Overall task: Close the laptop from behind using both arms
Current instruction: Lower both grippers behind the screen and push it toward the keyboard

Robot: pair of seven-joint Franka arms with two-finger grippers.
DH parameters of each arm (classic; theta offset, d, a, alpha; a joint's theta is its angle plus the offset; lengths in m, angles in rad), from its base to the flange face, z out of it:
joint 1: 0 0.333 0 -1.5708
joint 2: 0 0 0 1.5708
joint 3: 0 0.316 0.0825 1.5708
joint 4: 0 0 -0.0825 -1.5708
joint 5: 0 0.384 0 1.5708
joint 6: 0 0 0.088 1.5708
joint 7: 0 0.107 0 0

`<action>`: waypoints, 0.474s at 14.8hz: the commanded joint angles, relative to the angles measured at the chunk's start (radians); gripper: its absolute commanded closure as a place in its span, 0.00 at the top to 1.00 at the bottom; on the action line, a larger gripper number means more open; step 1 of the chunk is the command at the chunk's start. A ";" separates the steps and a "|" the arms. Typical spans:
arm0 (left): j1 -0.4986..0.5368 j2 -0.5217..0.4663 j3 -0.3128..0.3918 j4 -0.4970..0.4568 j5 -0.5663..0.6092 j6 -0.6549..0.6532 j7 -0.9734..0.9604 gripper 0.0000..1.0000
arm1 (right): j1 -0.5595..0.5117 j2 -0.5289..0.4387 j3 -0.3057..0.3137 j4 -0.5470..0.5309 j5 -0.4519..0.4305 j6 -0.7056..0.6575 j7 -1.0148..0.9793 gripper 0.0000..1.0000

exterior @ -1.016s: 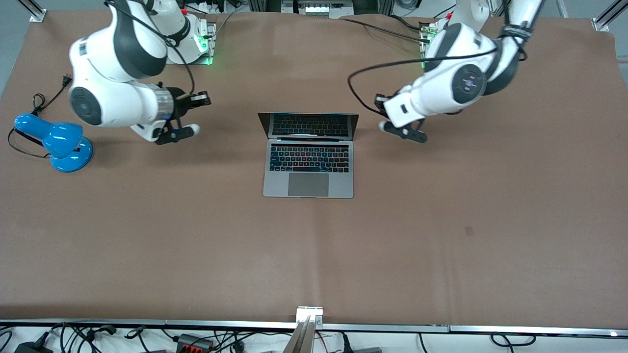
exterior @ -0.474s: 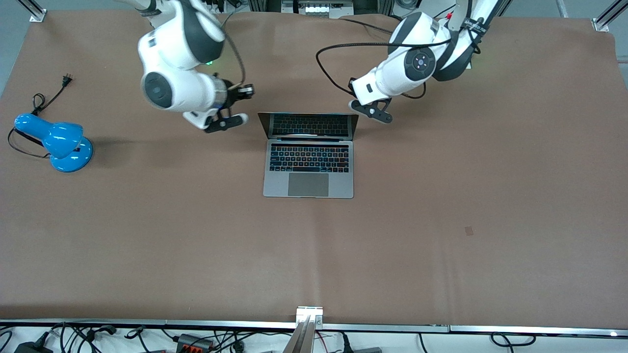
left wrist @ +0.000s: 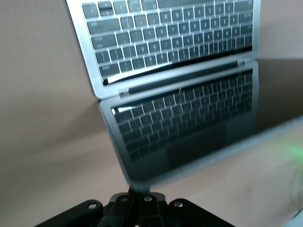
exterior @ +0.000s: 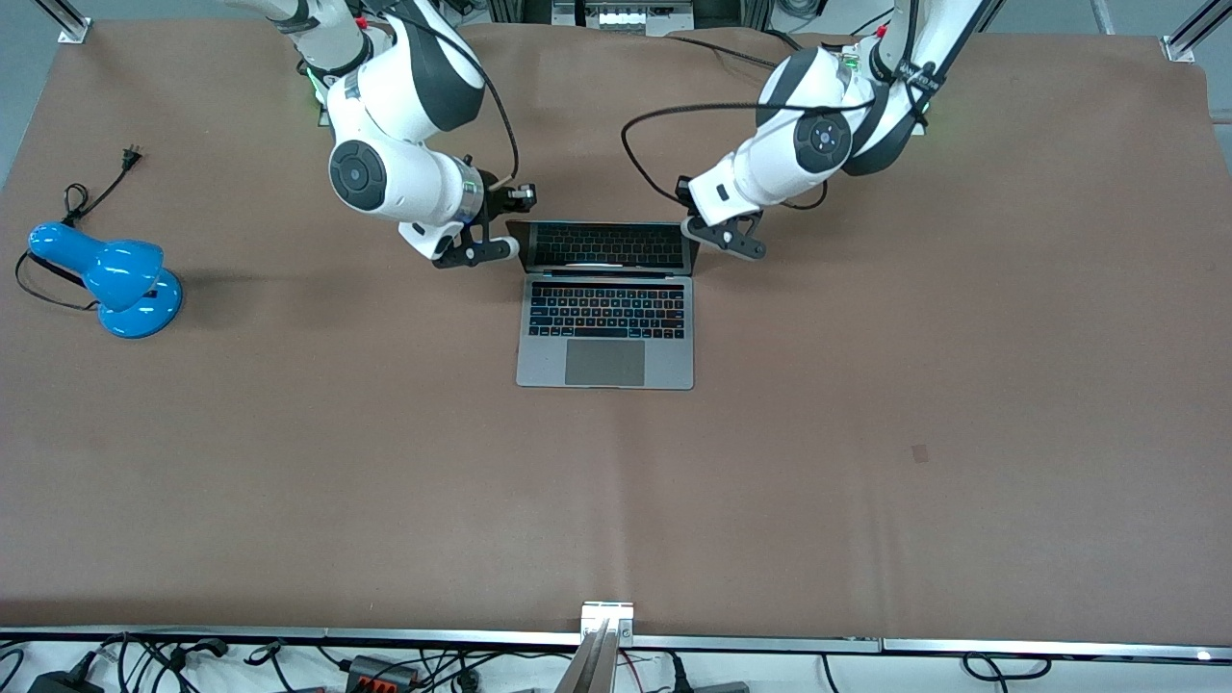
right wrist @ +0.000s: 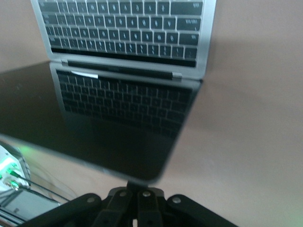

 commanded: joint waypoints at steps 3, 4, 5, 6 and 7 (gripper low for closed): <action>0.039 0.108 -0.002 0.118 -0.025 0.026 -0.007 0.00 | 0.025 0.064 -0.009 0.088 0.023 0.035 0.057 0.00; 0.045 0.126 -0.002 0.129 -0.025 0.030 -0.007 0.00 | 0.031 0.072 -0.011 0.098 0.025 0.044 0.060 0.00; 0.047 0.143 0.000 0.149 -0.023 0.030 -0.005 0.00 | 0.031 0.082 -0.009 0.105 0.023 0.059 0.060 0.00; 0.053 0.155 0.000 0.160 -0.023 0.030 -0.007 0.00 | 0.031 0.092 -0.011 0.117 0.023 0.064 0.058 0.00; 0.057 0.163 0.000 0.166 -0.020 0.030 -0.005 0.00 | 0.031 0.107 -0.011 0.128 0.023 0.065 0.060 0.00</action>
